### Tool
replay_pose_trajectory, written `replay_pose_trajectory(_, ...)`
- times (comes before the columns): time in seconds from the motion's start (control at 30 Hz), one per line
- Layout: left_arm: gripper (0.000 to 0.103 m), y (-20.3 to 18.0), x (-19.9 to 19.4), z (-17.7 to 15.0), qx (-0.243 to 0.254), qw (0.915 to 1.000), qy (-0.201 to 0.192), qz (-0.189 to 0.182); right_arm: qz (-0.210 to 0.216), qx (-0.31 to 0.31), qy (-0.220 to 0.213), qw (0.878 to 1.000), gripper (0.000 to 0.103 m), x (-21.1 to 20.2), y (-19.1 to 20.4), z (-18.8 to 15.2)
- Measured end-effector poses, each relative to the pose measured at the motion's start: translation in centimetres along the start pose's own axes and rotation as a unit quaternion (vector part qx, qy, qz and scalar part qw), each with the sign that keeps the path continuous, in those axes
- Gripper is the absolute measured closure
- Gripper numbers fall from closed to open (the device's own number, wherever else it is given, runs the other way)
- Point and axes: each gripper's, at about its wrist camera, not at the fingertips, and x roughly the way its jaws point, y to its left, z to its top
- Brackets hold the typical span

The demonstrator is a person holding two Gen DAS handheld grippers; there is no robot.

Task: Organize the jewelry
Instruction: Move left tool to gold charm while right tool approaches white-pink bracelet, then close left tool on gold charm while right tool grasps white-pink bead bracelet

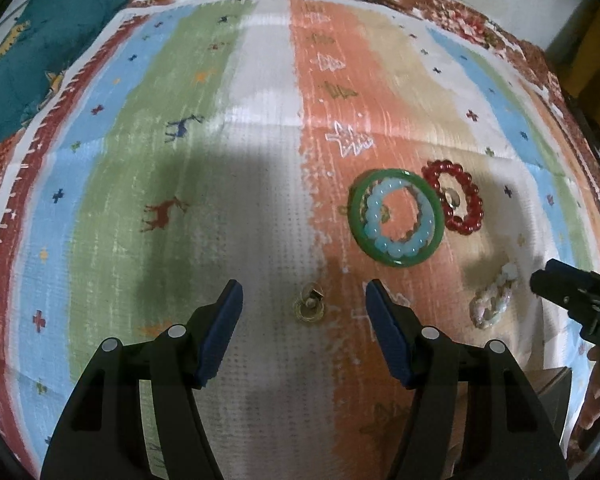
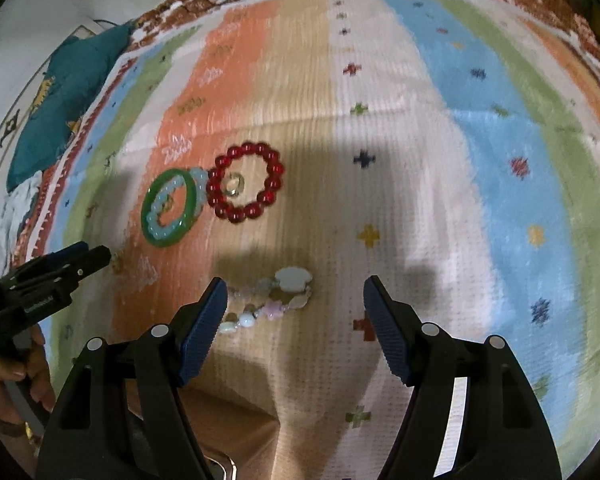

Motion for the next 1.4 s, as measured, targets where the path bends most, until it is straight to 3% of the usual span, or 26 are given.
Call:
replay_pose_trajectory(0.13,0.041,-0.3,1.0,-0.3,0.011,0.9998,0.013,0.009,-0.003,-0.010,0.017,1.000,0.032,1.1,0.4,0.0)
replay_pose_trajectory(0.23,0.047,-0.3,1.6,-0.5,0.018,0.9996,0.019,0.007,-0.002,-0.008,0.024,1.000,0.032,1.5,0.3,0.3)
replay_pose_trajectory(0.5,0.048,-0.6,2.1,-0.8,0.039,0.9989,0.012,0.023,-0.007,-0.010,0.039,0.999,0.032,2.9,0.4,0.5)
replay_pose_trajectory(0.7,0.061,-0.5,2.1,-0.9,0.042,0.9985,0.005,0.036,-0.004,-0.002,0.038,0.999,0.033,3.3,0.2,0.5)
replay_pose_trajectory(0.73,0.066,-0.4,2.1,-0.9,0.042,0.9984,0.004,0.037,-0.004,0.001,0.038,0.999,0.036,3.3,0.1,0.4)
replay_pose_trajectory(0.83,0.087,-0.4,2.1,-0.9,0.048,0.9980,0.002,0.040,-0.015,0.005,0.036,0.999,0.058,3.2,-0.4,0.4)
replay_pose_trajectory(0.87,0.088,-0.3,2.1,-0.9,0.047,0.9981,0.003,0.040,-0.013,0.012,0.036,0.999,0.068,3.2,-0.8,0.4)
replay_pose_trajectory(0.9,0.088,-0.2,2.1,-0.8,0.044,0.9983,0.003,0.037,-0.013,0.016,0.037,0.999,0.071,3.2,-1.1,0.4)
replay_pose_trajectory(0.97,0.088,-0.2,2.0,-0.8,0.043,0.9985,0.003,0.034,-0.018,0.015,0.037,0.999,0.091,3.2,-1.4,0.4)
replay_pose_trajectory(1.4,0.088,-0.4,0.3,-0.7,0.036,0.9992,-0.008,0.017,0.002,-0.002,0.023,1.000,0.094,1.4,-0.9,0.4)
